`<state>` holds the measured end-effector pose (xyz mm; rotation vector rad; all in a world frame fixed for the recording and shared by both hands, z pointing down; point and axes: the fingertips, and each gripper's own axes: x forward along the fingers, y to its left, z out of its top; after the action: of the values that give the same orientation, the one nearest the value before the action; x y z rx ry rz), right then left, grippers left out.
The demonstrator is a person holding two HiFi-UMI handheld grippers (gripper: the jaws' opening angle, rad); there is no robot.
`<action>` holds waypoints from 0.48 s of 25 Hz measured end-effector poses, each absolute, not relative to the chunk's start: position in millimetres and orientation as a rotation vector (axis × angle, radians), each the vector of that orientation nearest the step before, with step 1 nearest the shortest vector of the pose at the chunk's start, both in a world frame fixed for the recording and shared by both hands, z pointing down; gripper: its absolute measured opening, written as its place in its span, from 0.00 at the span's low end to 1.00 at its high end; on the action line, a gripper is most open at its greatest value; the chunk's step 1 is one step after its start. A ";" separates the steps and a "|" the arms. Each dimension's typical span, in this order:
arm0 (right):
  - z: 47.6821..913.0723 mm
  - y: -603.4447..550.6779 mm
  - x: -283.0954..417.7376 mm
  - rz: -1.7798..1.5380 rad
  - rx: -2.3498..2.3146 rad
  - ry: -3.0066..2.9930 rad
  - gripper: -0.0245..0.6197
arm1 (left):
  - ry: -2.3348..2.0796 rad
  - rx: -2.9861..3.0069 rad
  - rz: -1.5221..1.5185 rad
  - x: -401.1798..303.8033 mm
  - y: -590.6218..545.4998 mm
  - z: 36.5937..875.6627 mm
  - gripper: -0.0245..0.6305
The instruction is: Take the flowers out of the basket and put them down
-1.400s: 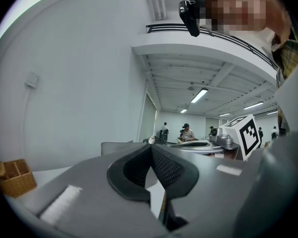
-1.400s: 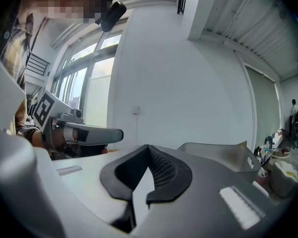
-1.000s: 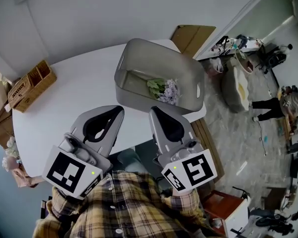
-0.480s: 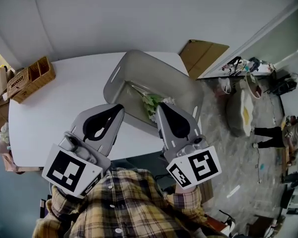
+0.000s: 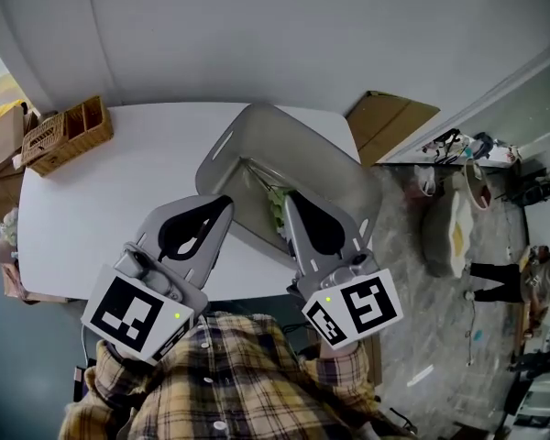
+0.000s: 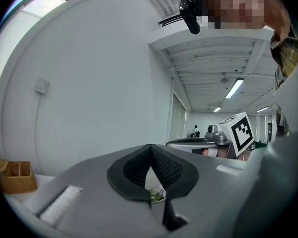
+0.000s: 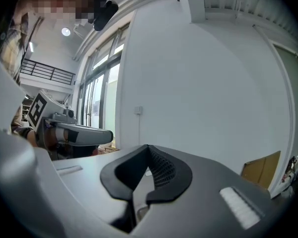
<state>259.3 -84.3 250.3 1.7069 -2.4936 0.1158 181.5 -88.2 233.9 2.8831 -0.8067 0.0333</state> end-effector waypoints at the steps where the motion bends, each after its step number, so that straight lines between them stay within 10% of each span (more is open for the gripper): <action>1: 250.4 -85.1 258.2 0.116 1.700 -2.496 0.05 | -0.806 2.883 0.034 182.0 -89.9 234.3 0.06; 12: 252.1 -112.0 268.8 0.144 1.714 -2.481 0.05 | -0.788 2.886 0.047 187.0 -114.2 233.3 0.06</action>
<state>268.8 -112.0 252.1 1.7143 -2.4812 0.1439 187.0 -114.2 233.3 2.8858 -0.7876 0.0474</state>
